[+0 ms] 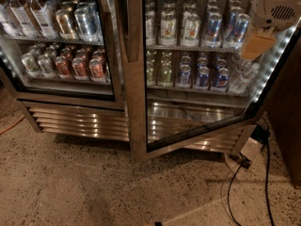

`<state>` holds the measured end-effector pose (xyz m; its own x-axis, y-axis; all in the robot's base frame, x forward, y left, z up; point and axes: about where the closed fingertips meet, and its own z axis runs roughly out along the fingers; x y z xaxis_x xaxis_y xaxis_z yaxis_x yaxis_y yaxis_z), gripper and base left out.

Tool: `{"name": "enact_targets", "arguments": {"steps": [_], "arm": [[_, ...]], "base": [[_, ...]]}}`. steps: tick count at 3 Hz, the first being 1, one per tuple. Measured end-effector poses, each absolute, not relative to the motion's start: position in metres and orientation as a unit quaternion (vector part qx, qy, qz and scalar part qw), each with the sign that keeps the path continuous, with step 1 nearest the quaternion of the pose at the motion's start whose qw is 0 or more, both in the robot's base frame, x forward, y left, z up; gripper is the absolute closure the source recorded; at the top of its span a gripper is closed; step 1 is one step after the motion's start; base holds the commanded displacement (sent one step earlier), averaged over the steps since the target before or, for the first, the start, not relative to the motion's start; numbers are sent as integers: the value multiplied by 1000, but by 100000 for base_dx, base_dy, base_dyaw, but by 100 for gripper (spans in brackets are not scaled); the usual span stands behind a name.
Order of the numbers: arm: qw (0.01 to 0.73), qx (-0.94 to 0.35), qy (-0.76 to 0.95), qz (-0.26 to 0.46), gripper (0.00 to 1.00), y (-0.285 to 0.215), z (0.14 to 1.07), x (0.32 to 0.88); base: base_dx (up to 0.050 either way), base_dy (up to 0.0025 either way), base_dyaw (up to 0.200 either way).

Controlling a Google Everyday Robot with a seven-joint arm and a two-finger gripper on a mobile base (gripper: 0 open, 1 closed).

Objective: Close right fridge door

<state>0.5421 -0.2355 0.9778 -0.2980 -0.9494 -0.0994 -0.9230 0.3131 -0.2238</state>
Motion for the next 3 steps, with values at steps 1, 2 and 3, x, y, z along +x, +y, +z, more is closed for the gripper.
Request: {"name": "enact_targets", "arguments": {"steps": [1,2,3], "arm": [[107,-583,803,-62,100,-235,978,542],[107,-583,803,-62,100,-235,978,542],[107,-583,803,-62,100,-235,978,542]], "base": [[3829,255,12625],[3938,244,12158],[4998,2,-60]]}}
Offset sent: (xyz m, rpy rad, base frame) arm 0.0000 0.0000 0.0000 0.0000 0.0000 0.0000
